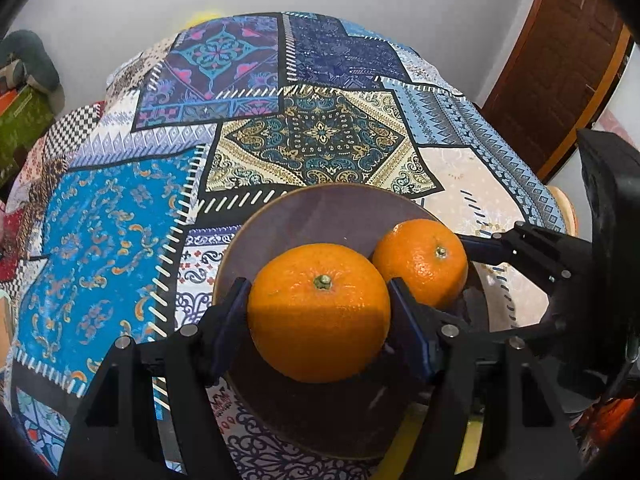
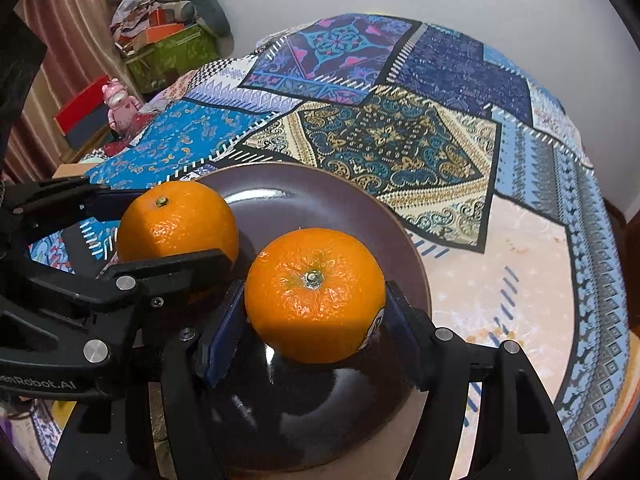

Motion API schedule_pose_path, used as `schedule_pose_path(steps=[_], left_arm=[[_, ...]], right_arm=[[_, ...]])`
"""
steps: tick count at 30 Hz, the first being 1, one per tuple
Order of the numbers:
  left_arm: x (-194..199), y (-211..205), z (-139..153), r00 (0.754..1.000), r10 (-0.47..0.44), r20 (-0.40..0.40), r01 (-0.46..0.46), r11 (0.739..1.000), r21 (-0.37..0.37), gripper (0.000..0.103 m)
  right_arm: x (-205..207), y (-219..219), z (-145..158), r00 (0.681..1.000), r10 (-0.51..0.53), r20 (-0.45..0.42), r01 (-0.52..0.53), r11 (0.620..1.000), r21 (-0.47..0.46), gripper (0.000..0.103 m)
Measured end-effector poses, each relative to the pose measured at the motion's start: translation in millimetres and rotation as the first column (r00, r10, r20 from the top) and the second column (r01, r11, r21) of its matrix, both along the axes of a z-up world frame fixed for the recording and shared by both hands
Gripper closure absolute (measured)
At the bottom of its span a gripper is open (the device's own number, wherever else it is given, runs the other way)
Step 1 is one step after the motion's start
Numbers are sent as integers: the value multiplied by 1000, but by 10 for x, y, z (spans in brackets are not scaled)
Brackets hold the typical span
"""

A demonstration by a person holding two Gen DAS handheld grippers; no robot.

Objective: Organize fruits
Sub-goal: 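Lower the oranges onto the brown plate and open both tools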

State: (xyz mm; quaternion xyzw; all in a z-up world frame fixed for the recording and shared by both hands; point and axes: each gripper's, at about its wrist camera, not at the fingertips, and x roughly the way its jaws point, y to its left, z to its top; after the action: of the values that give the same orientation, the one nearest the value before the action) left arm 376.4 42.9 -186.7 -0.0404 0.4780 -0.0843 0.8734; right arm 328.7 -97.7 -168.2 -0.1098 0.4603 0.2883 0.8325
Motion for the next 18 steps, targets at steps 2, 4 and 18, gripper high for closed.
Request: schedule_pose_path(steps=[2, 4, 18], left_arm=[[14, 14, -26, 1000, 8, -13, -8, 1000, -12, 34], [20, 34, -41, 1000, 9, -19, -9, 1000, -23, 34], [-163, -53, 286, 998, -7, 63, 6, 1000, 23, 33]], right_arm=[[-6, 0, 0, 1000, -1, -5, 1, 1000, 0, 39], [0, -2, -4, 1000, -2, -16, 2, 1000, 2, 38], [-77, -100, 144, 999, -25, 27, 25, 1000, 6, 34]])
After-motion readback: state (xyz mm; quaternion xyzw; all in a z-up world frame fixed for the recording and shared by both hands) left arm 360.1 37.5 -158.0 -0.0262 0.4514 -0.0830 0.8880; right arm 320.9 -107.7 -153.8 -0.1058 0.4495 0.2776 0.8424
